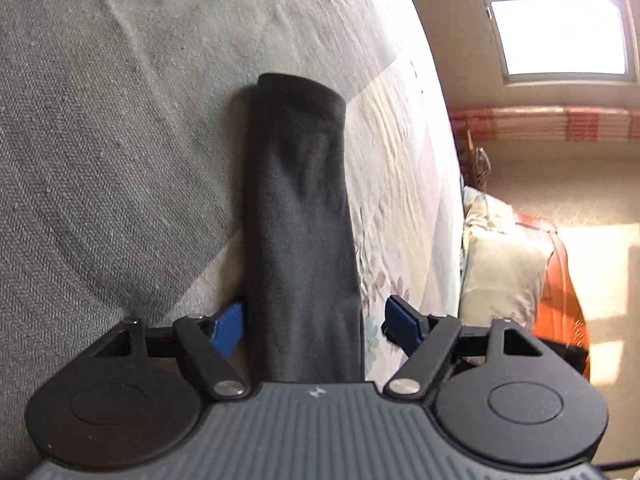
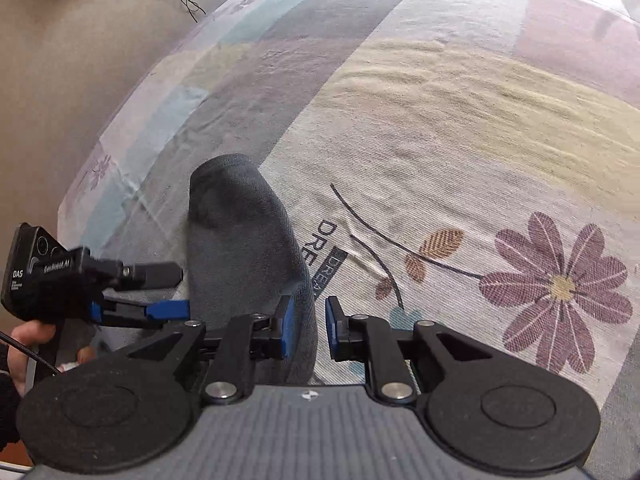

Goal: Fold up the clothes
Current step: 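Close the right tool on the folded pants end, then open it, then close the left tool on the folded pants end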

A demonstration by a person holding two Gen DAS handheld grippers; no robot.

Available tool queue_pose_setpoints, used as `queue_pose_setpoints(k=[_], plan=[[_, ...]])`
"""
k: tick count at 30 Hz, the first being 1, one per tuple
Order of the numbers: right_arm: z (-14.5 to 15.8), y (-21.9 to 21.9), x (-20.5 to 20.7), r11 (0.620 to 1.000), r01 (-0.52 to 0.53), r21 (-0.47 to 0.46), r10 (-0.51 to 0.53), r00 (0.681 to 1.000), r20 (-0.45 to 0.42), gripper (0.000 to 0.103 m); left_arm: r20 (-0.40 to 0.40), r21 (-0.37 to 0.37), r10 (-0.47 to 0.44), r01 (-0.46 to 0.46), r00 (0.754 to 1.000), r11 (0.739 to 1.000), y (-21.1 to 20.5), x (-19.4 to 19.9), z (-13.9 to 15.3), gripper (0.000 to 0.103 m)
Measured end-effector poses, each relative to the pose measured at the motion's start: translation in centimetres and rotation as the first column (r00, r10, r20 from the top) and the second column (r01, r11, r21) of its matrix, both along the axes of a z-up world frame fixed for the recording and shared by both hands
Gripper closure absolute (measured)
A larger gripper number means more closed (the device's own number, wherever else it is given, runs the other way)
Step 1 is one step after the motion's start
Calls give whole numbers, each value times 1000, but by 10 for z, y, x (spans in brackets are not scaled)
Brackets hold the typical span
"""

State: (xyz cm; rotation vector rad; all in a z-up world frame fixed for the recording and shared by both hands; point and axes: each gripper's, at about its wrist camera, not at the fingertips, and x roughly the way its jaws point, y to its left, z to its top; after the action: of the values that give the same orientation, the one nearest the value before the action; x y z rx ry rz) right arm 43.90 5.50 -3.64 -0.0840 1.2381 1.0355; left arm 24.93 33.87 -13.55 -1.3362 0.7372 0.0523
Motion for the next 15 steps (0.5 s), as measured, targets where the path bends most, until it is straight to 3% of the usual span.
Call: queue_pose_setpoints(k=[5,10,13,15], plan=[[2,-15,-2,999,46,22,-46,999,-7,83,81,75,-10,4,997,997,11,25,0,27],[8,-21,-3,996,70,60,-69,997,-23,78,123,83,3,-13,992,996,15,32,-2,34],[11,-25,-6,995,72,63,-71,997,-27,78,100,53,-41,36,994,998,11,16,-7,52],[11,-30,-9,995,75,64,-73,997,-33,78,78,19,-40,39,996,999,11,5,-15,75]])
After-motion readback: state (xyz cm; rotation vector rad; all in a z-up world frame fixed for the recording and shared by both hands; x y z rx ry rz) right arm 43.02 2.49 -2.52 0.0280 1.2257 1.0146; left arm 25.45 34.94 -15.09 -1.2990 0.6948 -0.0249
